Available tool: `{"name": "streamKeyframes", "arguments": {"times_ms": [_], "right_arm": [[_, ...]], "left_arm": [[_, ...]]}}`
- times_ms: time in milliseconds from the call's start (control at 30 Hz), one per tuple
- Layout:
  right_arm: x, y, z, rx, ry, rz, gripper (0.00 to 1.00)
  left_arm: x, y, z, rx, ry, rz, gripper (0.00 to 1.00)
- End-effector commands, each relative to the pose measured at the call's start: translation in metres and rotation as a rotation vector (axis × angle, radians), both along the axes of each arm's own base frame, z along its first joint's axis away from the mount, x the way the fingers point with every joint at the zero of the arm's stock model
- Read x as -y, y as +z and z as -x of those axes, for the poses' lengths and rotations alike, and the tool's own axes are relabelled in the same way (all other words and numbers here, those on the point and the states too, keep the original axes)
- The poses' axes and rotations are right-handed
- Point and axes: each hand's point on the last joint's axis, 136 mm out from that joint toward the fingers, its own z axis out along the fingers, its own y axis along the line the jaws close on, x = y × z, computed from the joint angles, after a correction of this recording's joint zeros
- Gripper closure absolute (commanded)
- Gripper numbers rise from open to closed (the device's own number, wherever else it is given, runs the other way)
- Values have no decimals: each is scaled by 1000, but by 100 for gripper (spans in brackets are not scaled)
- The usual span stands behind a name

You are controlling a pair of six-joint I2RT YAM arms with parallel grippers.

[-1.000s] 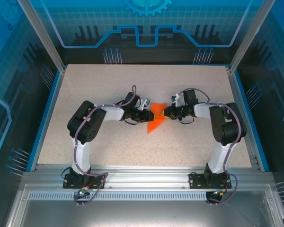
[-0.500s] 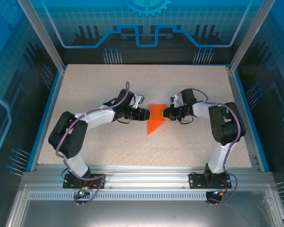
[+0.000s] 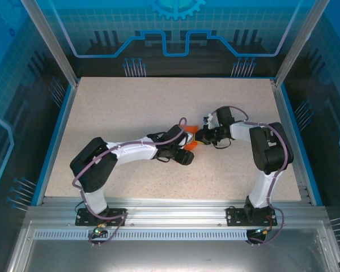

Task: Fold a paper plane with a square sheet of paper (fold left side to right side)
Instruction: Fold the wing for the fifth time at the center of the table.

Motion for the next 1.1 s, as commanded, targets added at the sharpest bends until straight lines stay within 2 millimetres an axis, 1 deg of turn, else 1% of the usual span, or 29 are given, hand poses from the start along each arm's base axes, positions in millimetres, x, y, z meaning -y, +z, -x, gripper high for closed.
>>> {"name": "streamKeyframes", "arguments": {"times_ms": [0, 100, 167, 433, 667, 833, 1067], "right_arm": [[-7, 3, 2, -3, 25, -2, 93], [-8, 3, 3, -6, 28, -2, 93], [-7, 3, 3, -9, 27, -1, 93], [-8, 5, 3, -14, 25, -6, 93], [-9, 6, 3, -14, 27, -12, 93], [-9, 5, 4, -18, 25, -8, 93], [-10, 3, 5, -23, 31, -9, 93]], "left_arm": [[-2, 1, -12, 103, -12, -143, 32], [2, -8, -13, 121, -28, -203, 32], [5, -10, -14, 135, -32, -221, 32], [0, -19, -24, 225, -21, -380, 34], [1, -25, -25, 282, -28, -470, 38], [6, -28, -23, 288, -42, -480, 44], [5, -32, -24, 287, -35, -490, 56]]}}
